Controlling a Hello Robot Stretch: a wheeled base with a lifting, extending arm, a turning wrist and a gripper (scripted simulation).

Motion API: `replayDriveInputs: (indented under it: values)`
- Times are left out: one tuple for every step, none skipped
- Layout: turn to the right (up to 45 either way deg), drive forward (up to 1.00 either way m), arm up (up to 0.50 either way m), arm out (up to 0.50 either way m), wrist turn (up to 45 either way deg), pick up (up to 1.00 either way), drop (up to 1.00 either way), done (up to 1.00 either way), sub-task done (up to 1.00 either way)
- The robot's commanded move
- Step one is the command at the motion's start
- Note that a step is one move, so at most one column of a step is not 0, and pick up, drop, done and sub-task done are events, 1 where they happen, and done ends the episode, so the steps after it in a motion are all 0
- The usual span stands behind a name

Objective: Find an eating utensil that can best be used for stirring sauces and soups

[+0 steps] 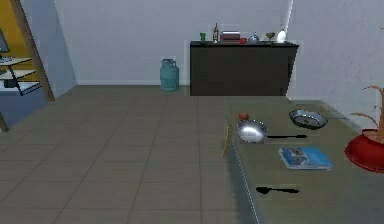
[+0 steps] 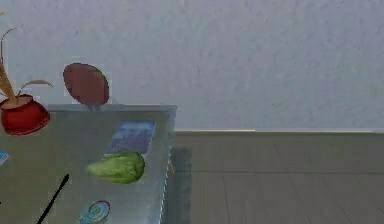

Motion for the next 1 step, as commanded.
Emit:
replayDriveInputs:
  values:
    - [0.0, 1.0, 0.0, 0.0, 0.0, 0.0, 0.0, 0.0, 0.0]
